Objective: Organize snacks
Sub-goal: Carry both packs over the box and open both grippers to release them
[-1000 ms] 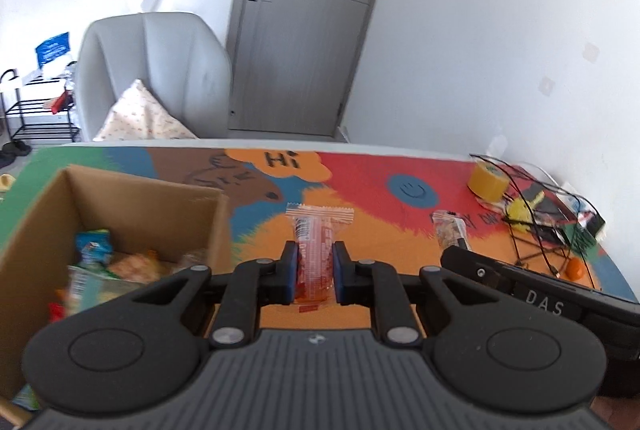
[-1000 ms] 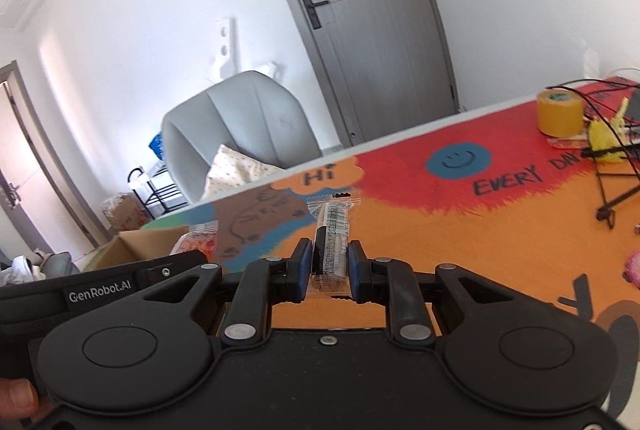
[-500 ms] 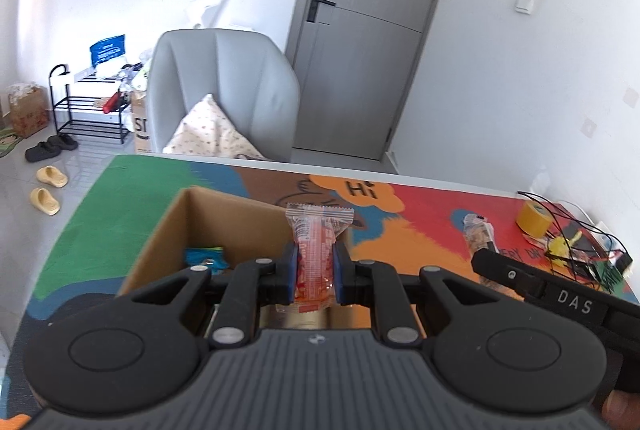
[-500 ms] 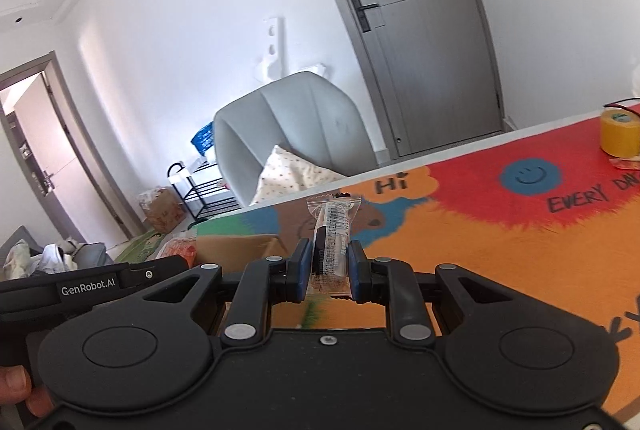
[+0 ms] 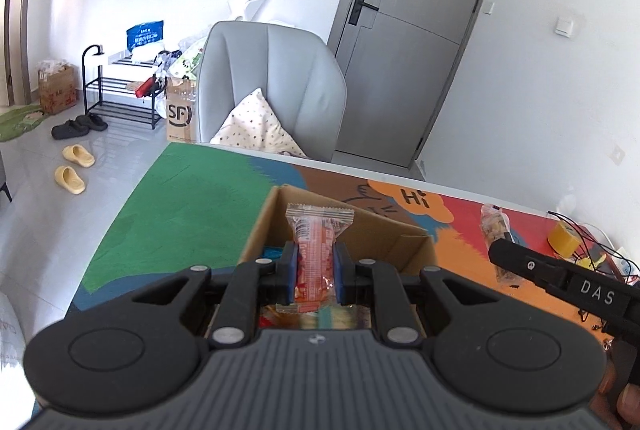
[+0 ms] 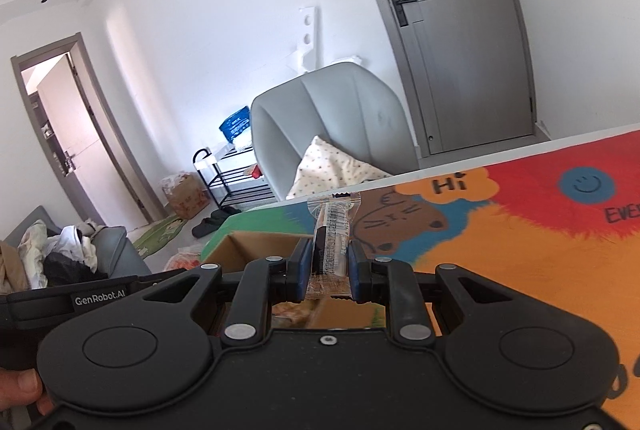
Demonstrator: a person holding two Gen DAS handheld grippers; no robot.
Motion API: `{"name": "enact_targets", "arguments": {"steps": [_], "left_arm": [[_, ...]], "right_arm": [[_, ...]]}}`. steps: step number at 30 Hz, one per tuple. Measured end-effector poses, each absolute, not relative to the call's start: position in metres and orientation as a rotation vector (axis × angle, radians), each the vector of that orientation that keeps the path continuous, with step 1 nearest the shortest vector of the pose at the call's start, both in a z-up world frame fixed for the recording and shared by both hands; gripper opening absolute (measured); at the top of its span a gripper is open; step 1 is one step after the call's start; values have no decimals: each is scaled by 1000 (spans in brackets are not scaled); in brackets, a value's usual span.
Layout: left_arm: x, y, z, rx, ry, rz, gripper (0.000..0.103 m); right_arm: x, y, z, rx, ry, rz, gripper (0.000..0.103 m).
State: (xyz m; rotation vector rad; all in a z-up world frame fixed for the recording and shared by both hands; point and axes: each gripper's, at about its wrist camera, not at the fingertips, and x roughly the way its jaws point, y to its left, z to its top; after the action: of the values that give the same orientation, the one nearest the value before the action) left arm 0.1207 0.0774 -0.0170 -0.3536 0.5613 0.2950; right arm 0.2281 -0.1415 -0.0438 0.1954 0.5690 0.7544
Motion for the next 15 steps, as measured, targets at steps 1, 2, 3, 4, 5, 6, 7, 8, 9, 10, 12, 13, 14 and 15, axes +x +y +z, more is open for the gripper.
{"name": "enact_targets", "arguments": {"steps": [1, 2, 3, 4, 5, 6, 7, 8, 9, 10, 12, 13, 14, 15], "left_arm": [[121, 80, -18, -357, 562, 295, 17], [121, 82, -18, -349, 558, 289, 17], [121, 83, -18, -336, 549, 293, 20], [121, 85, -18, -334, 551, 298, 21], [120, 87, -17, -344, 555, 299, 21], [120, 90, -17, -357, 553, 291, 21], [120, 93, -17, -362, 551, 289, 21], [120, 96, -16, -364, 548, 293, 21], [119, 99, -16, -368, 543, 296, 21], [119, 102, -16, -374, 542, 295, 22], [118, 107, -17, -385, 545, 289, 23], [118, 109, -17, -390, 546, 288, 26], [117, 112, -18, -396, 546, 286, 30], [116, 114, -18, -405, 544, 283, 31]], "right_arm": [[228, -138, -44, 192, 570, 758, 21], [228, -134, -44, 188, 572, 760, 21], [228, -130, -44, 186, 574, 761, 21], [228, -127, -44, 182, 576, 764, 21], [228, -124, -44, 179, 577, 766, 21], [228, -121, -44, 177, 579, 765, 21], [229, -118, -44, 175, 580, 763, 21], [229, -115, -44, 173, 581, 762, 21], [229, -112, -44, 169, 582, 761, 21], [229, -109, -44, 166, 584, 759, 21], [230, -104, -46, 162, 592, 758, 21], [230, -101, -46, 160, 596, 760, 21], [230, -97, -47, 157, 600, 763, 21], [230, -94, -48, 153, 603, 765, 21]]}}
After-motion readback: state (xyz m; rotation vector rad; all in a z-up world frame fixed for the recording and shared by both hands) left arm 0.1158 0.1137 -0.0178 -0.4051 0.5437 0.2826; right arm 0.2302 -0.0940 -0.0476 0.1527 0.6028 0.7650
